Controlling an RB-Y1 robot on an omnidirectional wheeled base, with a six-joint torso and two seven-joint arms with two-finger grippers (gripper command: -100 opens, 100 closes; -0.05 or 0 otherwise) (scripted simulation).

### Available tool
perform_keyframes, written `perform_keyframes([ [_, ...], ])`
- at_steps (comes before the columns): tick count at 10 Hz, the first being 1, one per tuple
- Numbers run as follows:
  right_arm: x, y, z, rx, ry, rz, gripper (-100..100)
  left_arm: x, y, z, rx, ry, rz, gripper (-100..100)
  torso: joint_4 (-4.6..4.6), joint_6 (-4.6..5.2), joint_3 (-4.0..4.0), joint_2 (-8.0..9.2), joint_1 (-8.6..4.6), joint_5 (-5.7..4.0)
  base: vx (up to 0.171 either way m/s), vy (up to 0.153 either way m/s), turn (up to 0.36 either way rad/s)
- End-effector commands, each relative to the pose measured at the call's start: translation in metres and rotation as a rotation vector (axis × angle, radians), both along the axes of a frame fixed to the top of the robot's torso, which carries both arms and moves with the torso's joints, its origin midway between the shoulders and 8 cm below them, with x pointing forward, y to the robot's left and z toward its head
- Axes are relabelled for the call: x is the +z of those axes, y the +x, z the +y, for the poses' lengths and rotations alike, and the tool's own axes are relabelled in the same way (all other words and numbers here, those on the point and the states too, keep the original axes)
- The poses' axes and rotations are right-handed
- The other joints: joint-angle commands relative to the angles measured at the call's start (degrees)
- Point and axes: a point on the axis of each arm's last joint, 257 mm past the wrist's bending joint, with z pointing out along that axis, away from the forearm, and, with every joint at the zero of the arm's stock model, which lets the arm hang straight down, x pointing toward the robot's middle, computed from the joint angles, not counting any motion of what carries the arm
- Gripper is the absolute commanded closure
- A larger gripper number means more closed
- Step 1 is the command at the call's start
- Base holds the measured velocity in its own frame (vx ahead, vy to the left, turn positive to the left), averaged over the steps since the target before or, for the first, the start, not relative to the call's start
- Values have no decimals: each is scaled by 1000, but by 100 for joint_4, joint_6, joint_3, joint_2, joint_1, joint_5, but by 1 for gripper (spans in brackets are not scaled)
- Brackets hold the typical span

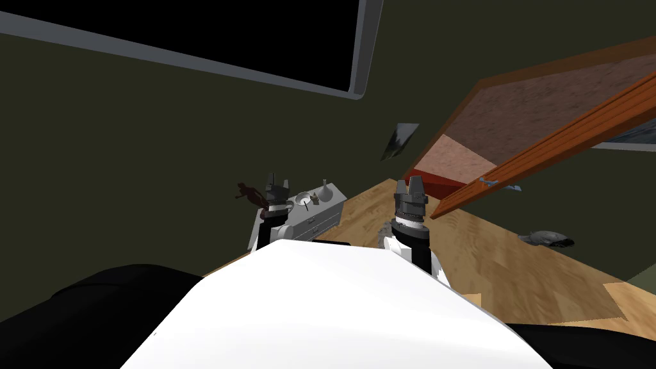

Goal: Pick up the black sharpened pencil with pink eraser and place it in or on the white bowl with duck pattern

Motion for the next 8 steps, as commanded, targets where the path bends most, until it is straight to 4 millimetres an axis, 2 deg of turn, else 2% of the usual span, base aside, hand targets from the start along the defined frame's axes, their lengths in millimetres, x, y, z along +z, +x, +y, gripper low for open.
perform_keyframes([
  [1, 0, 0, 0, 0, 0, 0, 0, -7, 4, -3, -30, 20, 15, -100, 0, 0, 0, 0, 0, 0, 5, -6, 15],
  [8, 0, 0, 0, 0, 0, 0, 0, -52, 25, 1, -129, -26, 82, -100, -2, 0, -5, -8, -12, -2, 15, -24, 20],
])
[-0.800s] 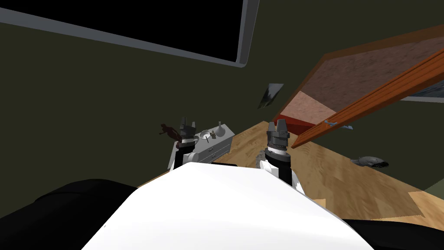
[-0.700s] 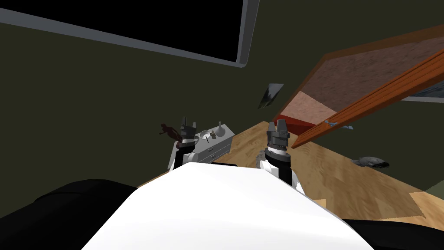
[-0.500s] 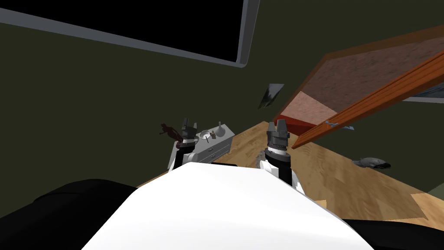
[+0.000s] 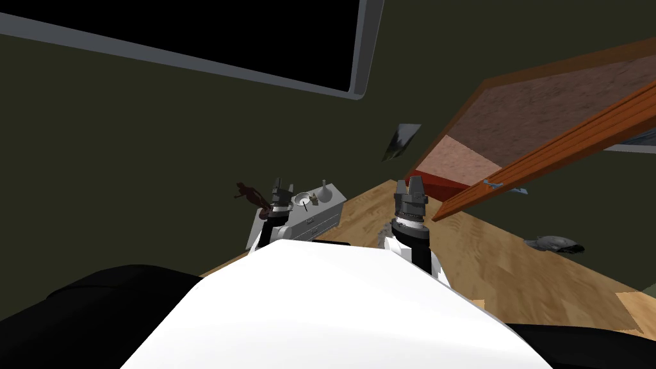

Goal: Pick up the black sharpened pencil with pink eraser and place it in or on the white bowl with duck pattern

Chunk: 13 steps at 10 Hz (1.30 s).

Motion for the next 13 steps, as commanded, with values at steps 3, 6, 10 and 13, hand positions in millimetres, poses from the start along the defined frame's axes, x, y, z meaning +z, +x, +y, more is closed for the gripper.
perform_keyframes([
  [3, 0, 0, 0, 0, 0, 0, 0, -29, 12, 9, -38, -82, 36, -100, 0, 0, 0, 0, 1, 0, 22, -38, 24],
  [6, 0, 0, 0, 0, 0, 0, 0, -59, 22, 20, -59, -175, 72, -100, -1, 0, -3, -5, -4, -1, 31, -46, 30],
  [10, 0, 0, 0, 0, 0, 0, 0, -100, 34, 35, -78, -322, 110, -100, -1, 0, -1, -2, -6, -1, 28, -48, 30],
  [13, 0, 0, 0, 0, 0, 0, 0, -120, 36, 40, -74, -364, 136, -100, 0, 0, 1, 2, 2, 0, 15, -28, 13],
])
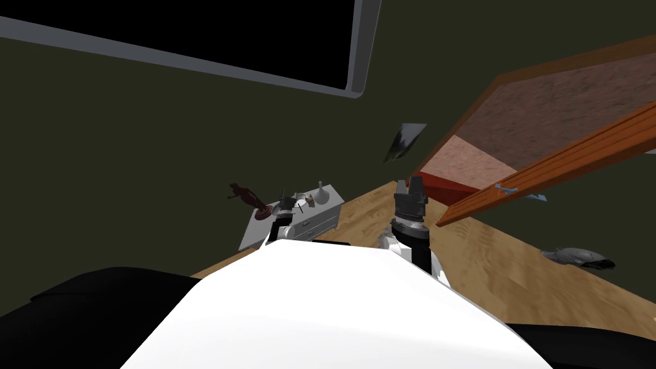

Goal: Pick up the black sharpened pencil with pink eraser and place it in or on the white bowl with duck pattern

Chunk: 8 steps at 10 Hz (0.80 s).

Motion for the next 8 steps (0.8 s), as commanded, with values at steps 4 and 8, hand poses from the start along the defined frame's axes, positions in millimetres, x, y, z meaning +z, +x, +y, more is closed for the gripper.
perform_keyframes([
  [4, 0, 0, 0, 0, 0, 0, 0, -42, 5, 12, 4, -126, 42, -100, 0, 0, -1, -2, -7, -2, 19, -36, 21],
  [8, 0, 0, 0, 0, 0, 0, 0, -68, 7, 20, 12, -206, 67, -100, -1, 0, -2, -4, -3, -1, 21, -30, 21],
])
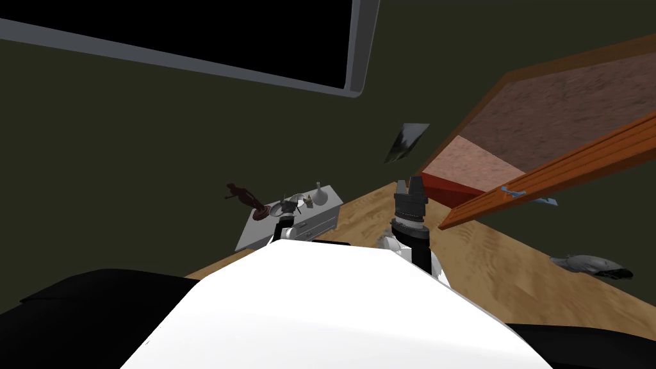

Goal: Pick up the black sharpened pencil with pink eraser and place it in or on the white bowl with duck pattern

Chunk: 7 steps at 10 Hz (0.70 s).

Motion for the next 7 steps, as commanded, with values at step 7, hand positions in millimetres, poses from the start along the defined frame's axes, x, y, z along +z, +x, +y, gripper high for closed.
perform_keyframes([
  [7, 0, 0, 0, 0, 0, 0, 0, -64, -2, 18, 37, -190, 62, -100, 0, 0, 1, 1, -2, -1, 19, -28, 22],
])
